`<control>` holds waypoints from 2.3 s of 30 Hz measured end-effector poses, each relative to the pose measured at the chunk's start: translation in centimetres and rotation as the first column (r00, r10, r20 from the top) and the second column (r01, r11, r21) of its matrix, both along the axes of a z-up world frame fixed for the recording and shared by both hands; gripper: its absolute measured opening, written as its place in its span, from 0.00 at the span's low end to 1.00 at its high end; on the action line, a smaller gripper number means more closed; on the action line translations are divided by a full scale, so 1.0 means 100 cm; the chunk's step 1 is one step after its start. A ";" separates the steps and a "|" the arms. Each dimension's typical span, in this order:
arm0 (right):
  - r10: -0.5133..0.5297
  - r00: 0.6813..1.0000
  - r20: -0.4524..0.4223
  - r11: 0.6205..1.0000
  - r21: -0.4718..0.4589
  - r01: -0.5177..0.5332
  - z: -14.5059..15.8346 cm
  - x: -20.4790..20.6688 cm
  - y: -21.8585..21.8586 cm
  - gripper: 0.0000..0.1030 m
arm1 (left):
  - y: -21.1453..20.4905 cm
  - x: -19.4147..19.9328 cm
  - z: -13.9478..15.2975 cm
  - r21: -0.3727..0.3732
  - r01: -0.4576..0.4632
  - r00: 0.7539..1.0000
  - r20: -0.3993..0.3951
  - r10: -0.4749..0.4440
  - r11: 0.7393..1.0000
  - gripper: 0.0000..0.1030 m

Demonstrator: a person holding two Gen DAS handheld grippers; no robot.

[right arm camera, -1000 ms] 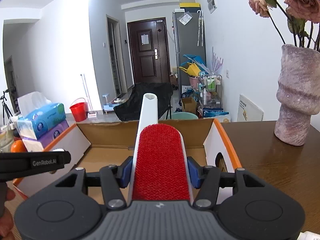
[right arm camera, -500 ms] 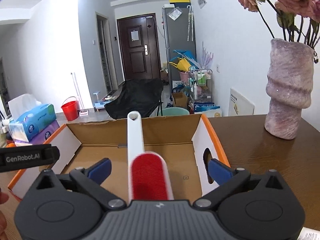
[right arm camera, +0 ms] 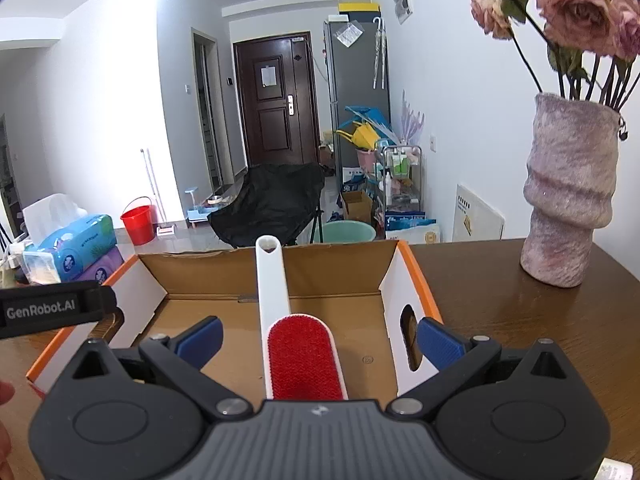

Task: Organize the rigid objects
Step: 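Withdraw both tools from the box back over the table, then approach the white plug adapter with the left tool while the right tool grasps the green spray bottle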

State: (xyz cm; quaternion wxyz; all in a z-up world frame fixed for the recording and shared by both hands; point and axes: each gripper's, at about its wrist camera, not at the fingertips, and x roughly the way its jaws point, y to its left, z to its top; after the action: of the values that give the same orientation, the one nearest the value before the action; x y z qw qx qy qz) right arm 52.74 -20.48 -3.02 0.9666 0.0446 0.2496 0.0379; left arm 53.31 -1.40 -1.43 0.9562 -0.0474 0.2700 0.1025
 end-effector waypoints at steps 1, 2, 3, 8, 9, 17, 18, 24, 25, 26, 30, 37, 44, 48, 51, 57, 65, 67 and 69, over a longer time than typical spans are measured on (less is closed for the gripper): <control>0.002 1.000 0.003 1.000 -0.001 -0.002 0.001 -0.002 0.000 1.00 | 0.000 -0.003 0.001 0.000 0.002 1.000 0.003 -0.002 1.000 1.00; 0.004 1.000 0.005 1.000 -0.001 -0.004 0.002 -0.004 0.000 1.00 | 0.000 -0.005 0.002 0.001 0.004 1.000 0.006 -0.004 1.000 1.00; 0.006 1.000 0.008 1.000 -0.002 -0.006 0.003 -0.007 0.000 1.00 | 0.000 -0.007 0.002 0.001 0.007 1.000 0.007 -0.007 1.000 1.00; 0.010 1.000 0.018 1.000 -0.011 -0.010 0.007 -0.019 0.000 1.00 | 0.003 -0.019 0.005 -0.005 0.002 1.000 0.013 -0.002 1.000 1.00; 0.010 1.000 0.019 1.000 -0.013 -0.010 0.008 -0.022 0.000 1.00 | 0.003 -0.022 0.005 -0.006 0.001 1.000 0.013 0.000 1.000 1.00; 0.012 1.000 0.026 1.000 -0.026 -0.011 0.009 -0.043 -0.001 1.00 | 0.010 -0.047 0.009 -0.008 -0.001 1.000 0.028 0.002 1.000 1.00; 0.012 1.000 0.026 1.000 -0.027 -0.011 0.009 -0.047 -0.001 1.00 | 0.011 -0.051 0.010 -0.007 -0.001 1.000 0.031 0.001 1.000 1.00; 0.016 0.999 0.030 0.999 -0.034 -0.015 0.010 -0.072 -0.002 1.00 | 0.015 -0.073 0.012 -0.018 -0.008 0.999 0.037 0.009 1.000 1.00; 0.016 0.999 0.031 0.999 -0.034 -0.015 0.011 -0.076 -0.002 1.00 | 0.016 -0.076 0.012 -0.019 -0.007 0.999 0.038 0.008 1.000 1.00; 0.015 0.999 0.032 0.999 -0.034 -0.014 0.011 -0.080 -0.002 1.00 | 0.016 -0.080 0.013 -0.020 -0.007 0.999 0.040 0.008 1.000 1.00; 0.012 1.000 0.026 0.999 -0.031 -0.011 0.012 -0.093 -0.003 1.00 | 0.016 -0.095 0.015 -0.022 -0.002 0.999 0.045 0.003 1.000 1.00; 0.010 1.000 0.020 0.999 -0.036 -0.009 0.011 -0.116 -0.001 1.00 | 0.018 -0.119 0.018 -0.026 -0.001 0.999 0.051 0.002 1.000 1.00; 0.012 0.999 0.033 0.999 -0.037 -0.010 0.014 -0.145 0.000 1.00 | 0.024 -0.148 0.021 -0.032 0.003 0.998 0.060 -0.001 0.999 1.00; 0.010 0.999 0.040 0.999 -0.038 -0.008 0.016 -0.165 0.000 1.00 | 0.028 -0.168 0.020 -0.029 0.009 0.998 0.056 -0.007 1.000 1.00; 0.012 0.999 0.046 0.999 -0.041 -0.010 0.017 -0.180 -0.001 1.00 | 0.032 -0.185 0.017 -0.032 0.015 0.999 0.050 -0.014 0.999 1.00; 0.005 0.999 0.047 0.999 -0.042 -0.003 0.015 -0.212 -0.004 1.00 | 0.039 -0.218 0.011 -0.027 0.017 0.999 0.040 -0.016 0.999 1.00; -0.010 1.000 0.013 0.999 -0.039 0.010 0.003 -0.248 -0.009 1.00 | 0.044 -0.256 0.008 -0.015 0.030 0.999 0.042 -0.029 0.999 1.00; -0.011 1.000 0.003 0.999 -0.036 0.011 0.001 -0.257 -0.010 1.00 | 0.045 -0.265 0.008 -0.015 0.031 0.999 0.044 -0.030 0.999 1.00; -0.009 1.000 -0.004 0.999 -0.036 0.009 -0.001 -0.264 -0.011 1.00 | 0.045 -0.273 0.007 -0.014 0.033 0.998 0.044 -0.033 0.999 1.00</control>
State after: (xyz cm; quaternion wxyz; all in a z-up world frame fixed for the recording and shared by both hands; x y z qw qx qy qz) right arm 26.29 -21.61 -3.15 0.9669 0.0283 0.2519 0.0288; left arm 26.00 3.15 -0.76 0.9631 -0.0523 0.2504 0.0836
